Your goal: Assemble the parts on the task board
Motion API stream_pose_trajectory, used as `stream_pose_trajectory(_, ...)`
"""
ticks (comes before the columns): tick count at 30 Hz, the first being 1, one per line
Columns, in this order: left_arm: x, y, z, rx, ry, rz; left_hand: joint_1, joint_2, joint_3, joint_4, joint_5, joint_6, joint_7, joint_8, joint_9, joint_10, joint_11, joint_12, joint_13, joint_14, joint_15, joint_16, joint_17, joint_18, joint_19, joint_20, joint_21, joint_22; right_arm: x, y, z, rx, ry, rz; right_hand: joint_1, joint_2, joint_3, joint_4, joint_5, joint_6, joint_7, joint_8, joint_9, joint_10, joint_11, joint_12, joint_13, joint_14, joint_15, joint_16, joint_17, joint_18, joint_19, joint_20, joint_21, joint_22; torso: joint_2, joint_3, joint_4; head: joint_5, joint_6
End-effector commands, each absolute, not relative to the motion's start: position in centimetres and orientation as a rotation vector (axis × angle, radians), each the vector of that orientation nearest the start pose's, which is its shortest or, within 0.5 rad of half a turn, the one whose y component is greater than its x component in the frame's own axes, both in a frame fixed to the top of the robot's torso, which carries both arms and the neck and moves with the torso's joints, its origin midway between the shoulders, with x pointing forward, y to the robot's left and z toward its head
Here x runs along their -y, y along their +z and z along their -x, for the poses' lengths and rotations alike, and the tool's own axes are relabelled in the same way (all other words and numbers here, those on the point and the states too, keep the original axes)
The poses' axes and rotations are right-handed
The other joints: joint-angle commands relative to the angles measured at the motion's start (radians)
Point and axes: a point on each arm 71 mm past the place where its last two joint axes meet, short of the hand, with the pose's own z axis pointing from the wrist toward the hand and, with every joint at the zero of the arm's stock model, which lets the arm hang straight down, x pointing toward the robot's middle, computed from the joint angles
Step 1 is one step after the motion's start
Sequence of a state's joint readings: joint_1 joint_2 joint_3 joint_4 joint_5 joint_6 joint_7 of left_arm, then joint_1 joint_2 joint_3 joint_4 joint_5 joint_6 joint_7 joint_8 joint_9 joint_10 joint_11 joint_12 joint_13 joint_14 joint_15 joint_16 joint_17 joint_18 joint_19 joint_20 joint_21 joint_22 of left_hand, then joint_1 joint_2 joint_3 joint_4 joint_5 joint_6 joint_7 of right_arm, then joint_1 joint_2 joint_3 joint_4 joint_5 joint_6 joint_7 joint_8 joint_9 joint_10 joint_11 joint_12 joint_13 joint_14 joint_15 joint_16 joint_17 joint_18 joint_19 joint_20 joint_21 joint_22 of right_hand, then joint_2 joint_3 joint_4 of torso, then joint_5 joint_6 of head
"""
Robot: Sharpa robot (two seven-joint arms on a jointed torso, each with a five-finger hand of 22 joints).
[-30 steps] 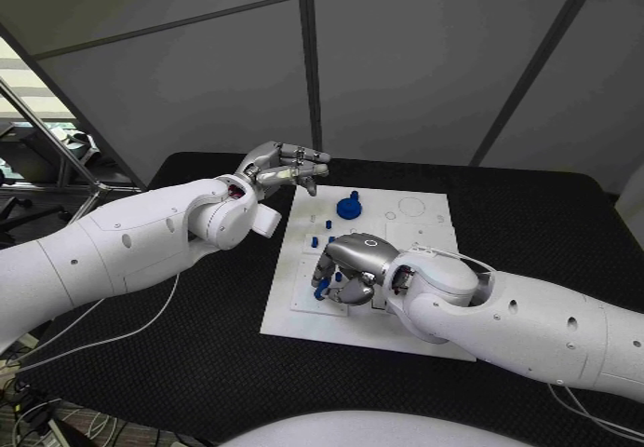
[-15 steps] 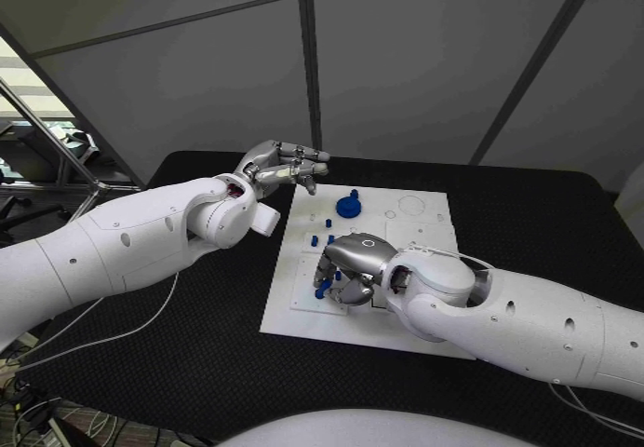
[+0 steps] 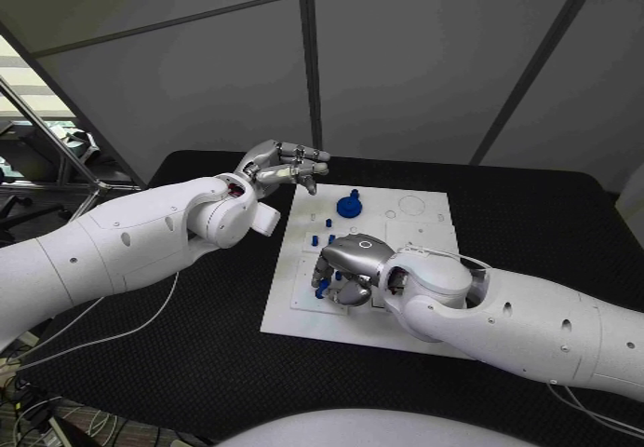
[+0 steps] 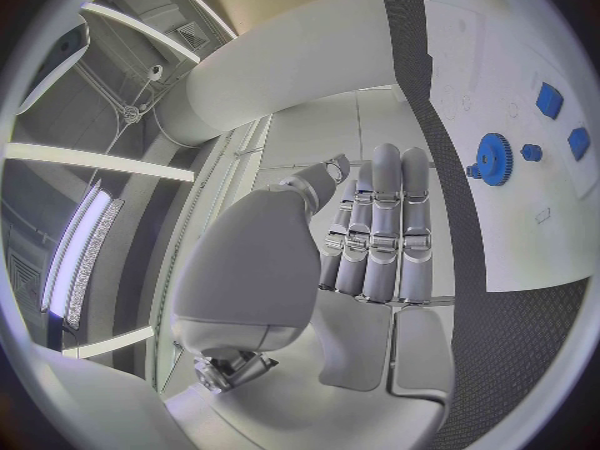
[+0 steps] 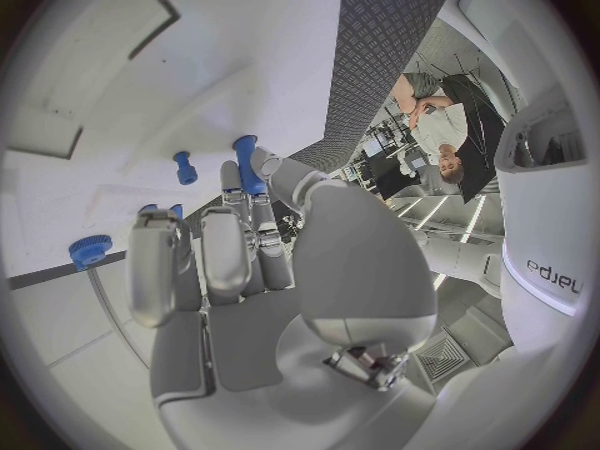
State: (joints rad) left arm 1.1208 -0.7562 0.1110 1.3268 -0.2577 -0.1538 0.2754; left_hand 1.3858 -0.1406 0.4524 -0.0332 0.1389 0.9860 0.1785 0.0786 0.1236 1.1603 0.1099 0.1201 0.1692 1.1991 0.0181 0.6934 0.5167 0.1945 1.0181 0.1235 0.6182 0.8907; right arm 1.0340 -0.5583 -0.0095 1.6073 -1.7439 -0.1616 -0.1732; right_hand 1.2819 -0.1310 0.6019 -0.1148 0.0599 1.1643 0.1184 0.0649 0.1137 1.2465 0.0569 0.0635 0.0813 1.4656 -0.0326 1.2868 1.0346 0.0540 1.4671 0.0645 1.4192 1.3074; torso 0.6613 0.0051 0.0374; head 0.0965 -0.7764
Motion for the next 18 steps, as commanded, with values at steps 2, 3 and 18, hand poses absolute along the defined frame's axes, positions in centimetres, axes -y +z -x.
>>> stream_pose_trajectory(2,-21.5,-18.2,-52.4,-1.529,-1.521,0.942,-0.001,0.01,0.0,-0.007,0.002,-0.001,0.004,-0.004,0.002,-0.006,-0.001,-0.004,0.001,-0.003,0.007,-0.002,-0.001,-0.013,-0.002,0.003,-0.006,-0.001,3.4,-23.3,-40.7,-1.698,0.855,0.547,-0.044,-0.053,-0.017,-0.003,-0.01,-0.054,-0.007,-0.005,-0.02,-0.105,0.026,-0.005,-0.019,-0.001,0.023,-0.028,-0.044,0.018,-0.032,0.025,-0.067,-0.083,0.0,0.0001,0.0004,0.001,0.001)
stream_pose_trajectory(3,-21.5,-18.2,-52.4,-1.529,-1.52,0.942,-0.001,0.01,0.0,-0.007,0.002,-0.001,0.004,-0.004,0.002,-0.006,-0.001,-0.004,0.001,-0.003,0.007,-0.002,-0.001,-0.013,-0.002,0.003,-0.006,-0.001,3.4,-23.3,-40.7,-1.69,0.86,0.541,-0.046,-0.061,-0.025,-0.004,-0.01,-0.071,-0.016,-0.004,-0.025,-0.128,0.032,-0.004,-0.019,-0.005,0.028,-0.035,-0.055,0.024,-0.044,0.03,-0.087,-0.113,0.0,0.0001,0.0003,0.001,0.001)
stream_pose_trajectory(18,-21.6,-18.2,-52.4,-1.535,-1.516,0.945,-0.001,0.012,0.0,-0.006,0.003,-0.002,0.004,-0.005,0.002,-0.007,0.0,-0.004,0.002,-0.003,0.007,-0.003,-0.002,-0.013,-0.002,0.004,-0.007,-0.002,3.9,-22.1,-40.5,-1.548,0.964,0.445,-0.035,-0.076,-0.1,0.001,-0.011,-0.127,-0.021,-0.003,-0.045,-0.213,0.045,0.012,-0.016,-0.017,0.042,-0.06,-0.093,0.045,-0.08,0.048,-0.161,-0.213,0.0,0.0011,-0.0002,0.0,0.002)
